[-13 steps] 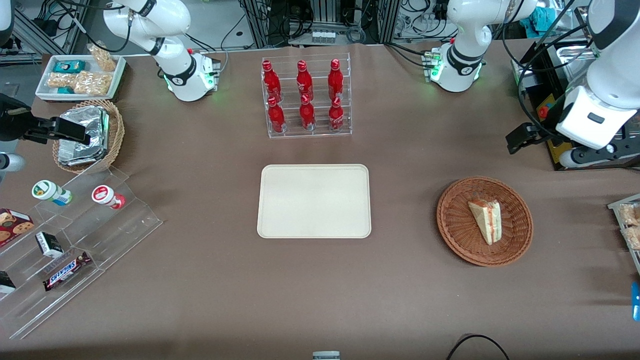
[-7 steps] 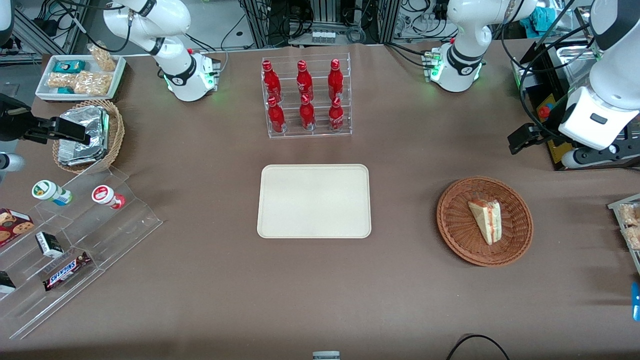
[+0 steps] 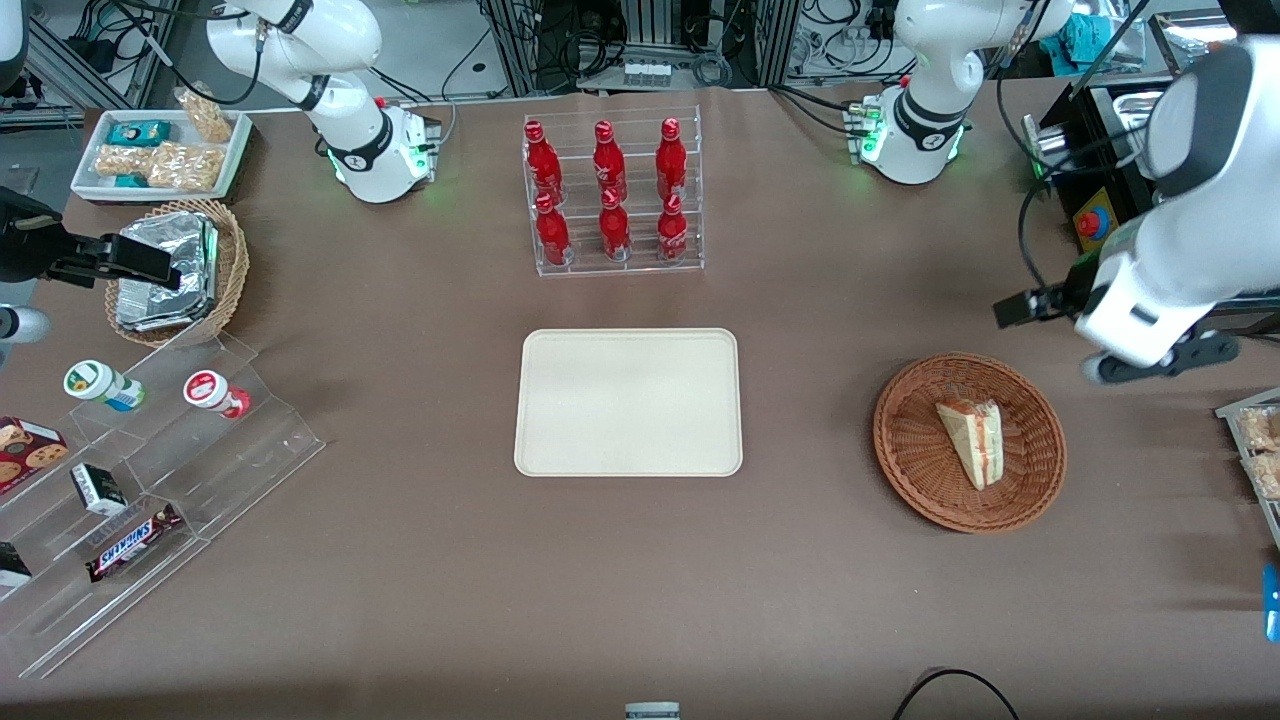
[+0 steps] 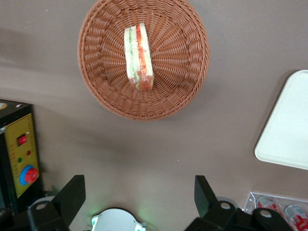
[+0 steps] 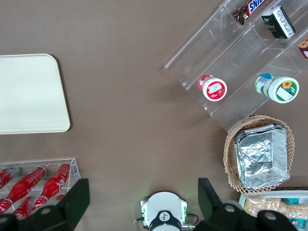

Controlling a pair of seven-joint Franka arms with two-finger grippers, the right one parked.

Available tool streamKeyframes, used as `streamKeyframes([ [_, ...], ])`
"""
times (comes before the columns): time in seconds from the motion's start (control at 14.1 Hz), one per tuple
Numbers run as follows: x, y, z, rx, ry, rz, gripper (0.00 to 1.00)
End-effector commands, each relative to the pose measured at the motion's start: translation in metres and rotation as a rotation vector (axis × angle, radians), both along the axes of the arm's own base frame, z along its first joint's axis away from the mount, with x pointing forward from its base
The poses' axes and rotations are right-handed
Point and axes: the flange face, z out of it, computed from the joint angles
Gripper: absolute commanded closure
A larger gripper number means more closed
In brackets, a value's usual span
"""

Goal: Place sandwich from basket to tray
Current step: 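Move the left gripper over the wrapped sandwich in the wicker basket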

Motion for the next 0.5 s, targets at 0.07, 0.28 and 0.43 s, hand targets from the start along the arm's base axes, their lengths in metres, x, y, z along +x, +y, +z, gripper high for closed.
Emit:
streamKeyframes([
  [0.07,-0.001,0.006,-0.062,0.004,-0.024,0.018,0.0],
  [0.28,-0.001,0.021,-0.103,0.025,-0.05,0.195,0.0],
  [0.43,-0.004,0.019,-0.132,0.024,-0.08,0.223,0.0],
])
